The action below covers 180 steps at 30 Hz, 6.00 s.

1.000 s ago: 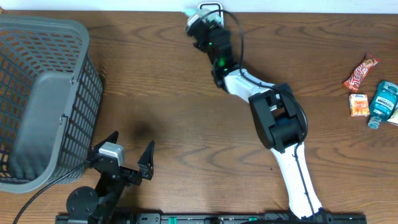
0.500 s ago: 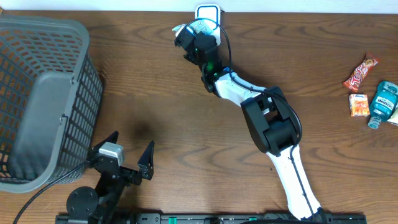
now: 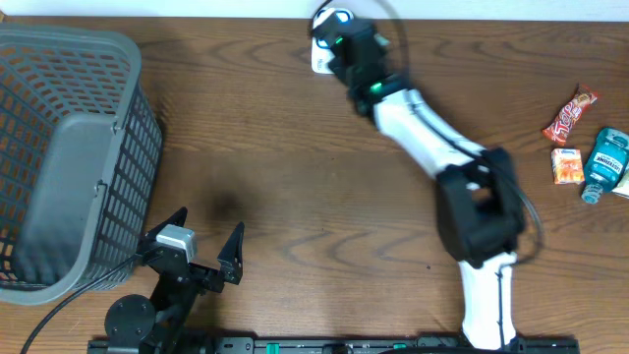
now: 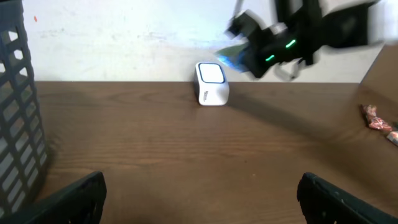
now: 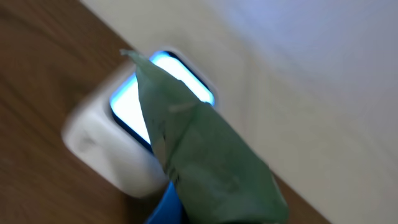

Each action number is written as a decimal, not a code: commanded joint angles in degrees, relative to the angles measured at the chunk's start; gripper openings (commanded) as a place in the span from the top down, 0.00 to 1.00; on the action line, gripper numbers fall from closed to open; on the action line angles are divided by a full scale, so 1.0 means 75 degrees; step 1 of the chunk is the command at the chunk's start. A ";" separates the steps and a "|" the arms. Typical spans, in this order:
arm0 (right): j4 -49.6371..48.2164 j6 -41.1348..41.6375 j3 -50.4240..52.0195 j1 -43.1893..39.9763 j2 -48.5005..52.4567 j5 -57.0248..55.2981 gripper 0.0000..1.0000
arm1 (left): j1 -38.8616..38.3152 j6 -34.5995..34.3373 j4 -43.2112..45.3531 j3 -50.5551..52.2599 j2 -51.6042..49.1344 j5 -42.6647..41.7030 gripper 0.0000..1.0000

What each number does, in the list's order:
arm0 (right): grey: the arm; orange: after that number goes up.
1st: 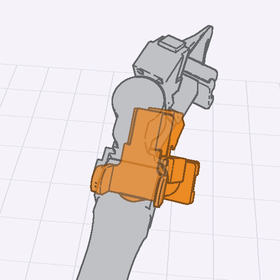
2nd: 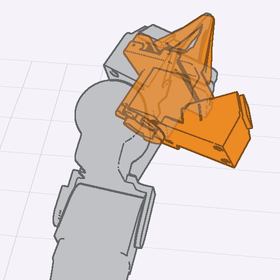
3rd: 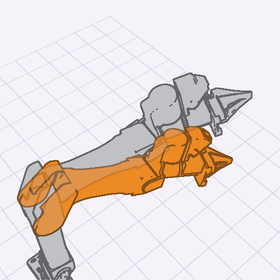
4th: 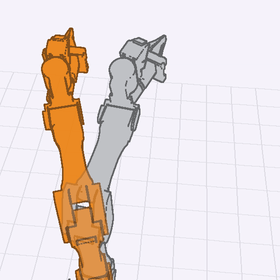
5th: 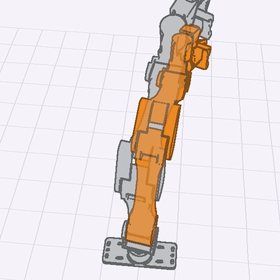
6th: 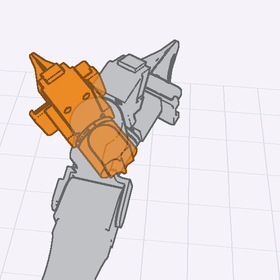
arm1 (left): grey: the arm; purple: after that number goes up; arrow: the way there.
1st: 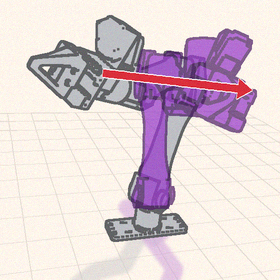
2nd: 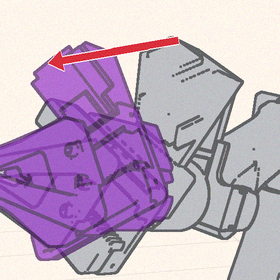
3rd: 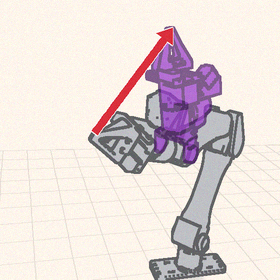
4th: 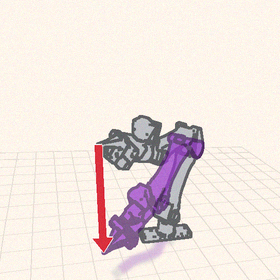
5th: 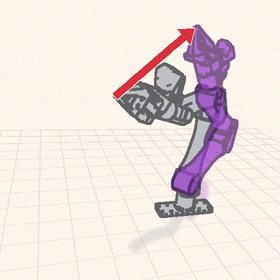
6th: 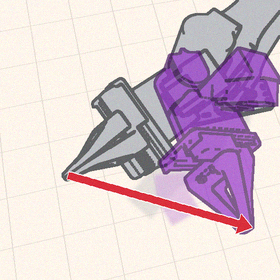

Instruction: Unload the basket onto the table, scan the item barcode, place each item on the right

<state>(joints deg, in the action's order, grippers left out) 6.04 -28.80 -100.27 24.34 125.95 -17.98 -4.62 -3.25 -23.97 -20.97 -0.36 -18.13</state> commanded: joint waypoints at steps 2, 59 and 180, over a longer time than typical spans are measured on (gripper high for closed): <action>0.1687 0.0356 -0.0003 -0.0880 -0.0935 0.0067 0.99 | -0.0029 -0.0096 0.0023 0.0003 0.0026 -0.0096 0.02; 0.5998 0.4205 0.0892 -0.0915 -0.7393 -0.0143 0.01 | -0.0029 -0.0096 0.0023 0.0003 0.0026 -0.0096 0.02; -0.0312 0.4316 1.3327 -0.4319 -1.6751 0.1644 0.01 | -0.0029 -0.0096 0.0023 0.0003 0.0026 -0.0096 0.02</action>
<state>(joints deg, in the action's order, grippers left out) 3.53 4.45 -0.40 -7.66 0.69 -6.13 -4.62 -3.25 -23.90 -20.97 -0.36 -18.13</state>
